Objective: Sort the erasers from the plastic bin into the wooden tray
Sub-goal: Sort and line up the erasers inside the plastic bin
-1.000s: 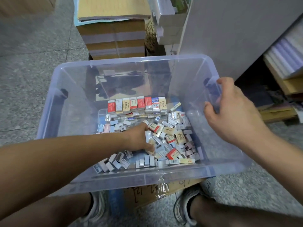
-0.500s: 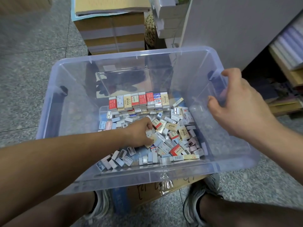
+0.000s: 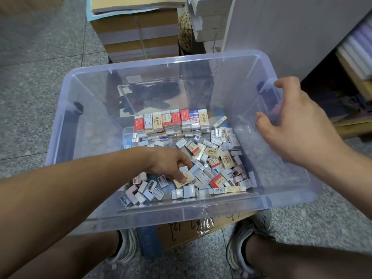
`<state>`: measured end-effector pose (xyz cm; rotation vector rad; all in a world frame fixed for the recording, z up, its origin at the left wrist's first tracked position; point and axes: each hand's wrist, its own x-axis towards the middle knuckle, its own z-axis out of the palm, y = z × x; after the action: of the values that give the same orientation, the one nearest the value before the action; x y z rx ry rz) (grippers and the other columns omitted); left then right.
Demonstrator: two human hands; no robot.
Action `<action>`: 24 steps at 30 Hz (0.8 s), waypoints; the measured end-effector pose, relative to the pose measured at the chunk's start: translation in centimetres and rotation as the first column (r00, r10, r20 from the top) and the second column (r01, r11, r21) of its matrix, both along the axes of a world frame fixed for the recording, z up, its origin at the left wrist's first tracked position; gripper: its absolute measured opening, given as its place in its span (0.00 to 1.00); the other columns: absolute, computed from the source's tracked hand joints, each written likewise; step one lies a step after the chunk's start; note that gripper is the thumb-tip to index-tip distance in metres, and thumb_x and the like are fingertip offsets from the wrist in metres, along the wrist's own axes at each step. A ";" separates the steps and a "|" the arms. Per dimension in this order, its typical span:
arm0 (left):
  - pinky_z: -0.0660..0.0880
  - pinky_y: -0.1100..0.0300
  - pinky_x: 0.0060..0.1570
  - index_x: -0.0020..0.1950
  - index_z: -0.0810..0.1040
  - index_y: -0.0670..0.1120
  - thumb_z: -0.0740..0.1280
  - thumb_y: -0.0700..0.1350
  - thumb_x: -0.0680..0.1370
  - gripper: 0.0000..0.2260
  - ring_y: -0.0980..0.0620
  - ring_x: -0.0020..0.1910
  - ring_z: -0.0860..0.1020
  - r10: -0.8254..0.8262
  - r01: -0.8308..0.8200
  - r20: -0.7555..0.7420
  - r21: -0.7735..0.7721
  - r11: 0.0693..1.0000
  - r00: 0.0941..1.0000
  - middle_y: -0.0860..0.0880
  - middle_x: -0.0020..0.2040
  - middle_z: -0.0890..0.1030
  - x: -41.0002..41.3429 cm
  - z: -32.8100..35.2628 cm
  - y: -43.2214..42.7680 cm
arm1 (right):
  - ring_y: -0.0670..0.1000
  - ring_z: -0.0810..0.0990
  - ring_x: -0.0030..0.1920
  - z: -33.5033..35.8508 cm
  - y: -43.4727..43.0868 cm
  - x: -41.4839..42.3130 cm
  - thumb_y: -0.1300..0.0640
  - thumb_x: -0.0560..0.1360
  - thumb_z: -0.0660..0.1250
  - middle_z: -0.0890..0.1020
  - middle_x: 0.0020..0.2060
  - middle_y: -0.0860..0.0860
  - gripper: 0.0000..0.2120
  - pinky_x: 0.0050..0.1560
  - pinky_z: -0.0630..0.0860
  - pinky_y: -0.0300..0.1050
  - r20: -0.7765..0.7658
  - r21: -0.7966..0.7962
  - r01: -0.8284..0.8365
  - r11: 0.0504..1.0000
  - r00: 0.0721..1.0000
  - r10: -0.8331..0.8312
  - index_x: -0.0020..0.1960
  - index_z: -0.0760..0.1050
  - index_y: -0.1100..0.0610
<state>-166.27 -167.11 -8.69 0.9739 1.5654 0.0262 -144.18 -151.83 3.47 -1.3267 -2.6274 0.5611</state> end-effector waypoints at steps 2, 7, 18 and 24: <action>0.73 0.60 0.45 0.74 0.71 0.49 0.75 0.45 0.76 0.27 0.56 0.42 0.75 -0.030 0.031 -0.048 0.022 0.999 0.998 0.53 0.47 0.76 0.3 0.0 -0.1 | 0.60 0.74 0.48 0.0 0.0 0.0 0.47 0.77 0.66 0.76 0.57 0.57 0.26 0.46 0.68 0.52 -0.003 0.003 0.002 1.000 1.000 -0.002 0.70 0.59 0.52; 0.75 0.58 0.50 0.74 0.71 0.49 0.76 0.47 0.75 0.28 0.55 0.46 0.77 -0.033 0.036 -0.072 0.034 0.999 0.997 0.53 0.53 0.78 0.2 -0.3 -0.2 | 0.62 0.76 0.51 0.0 0.0 0.0 0.47 0.77 0.65 0.76 0.56 0.57 0.27 0.46 0.68 0.52 0.005 0.008 0.010 1.000 1.000 -0.011 0.70 0.59 0.52; 0.76 0.64 0.37 0.64 0.76 0.48 0.78 0.44 0.73 0.21 0.53 0.41 0.79 0.179 -0.180 0.028 0.000 0.984 0.983 0.50 0.48 0.78 0.2 0.0 -0.2 | 0.64 0.77 0.54 0.2 0.0 -0.1 0.47 0.78 0.66 0.76 0.60 0.59 0.28 0.47 0.67 0.51 0.012 0.005 0.017 1.000 1.000 -0.017 0.72 0.59 0.53; 0.81 0.63 0.39 0.62 0.79 0.36 0.73 0.34 0.76 0.14 0.49 0.44 0.85 0.163 -0.146 0.093 -0.169 0.975 0.982 0.40 0.54 0.85 -0.9 0.7 0.1 | 0.62 0.77 0.54 0.1 0.2 0.1 0.47 0.77 0.66 0.77 0.58 0.57 0.28 0.47 0.67 0.51 -0.007 -0.008 0.010 1.000 1.000 -0.011 0.72 0.59 0.53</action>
<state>-167.15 -166.98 -7.95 0.7106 1.5172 0.0582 -144.12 -151.67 3.56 -1.3375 -2.6137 0.5747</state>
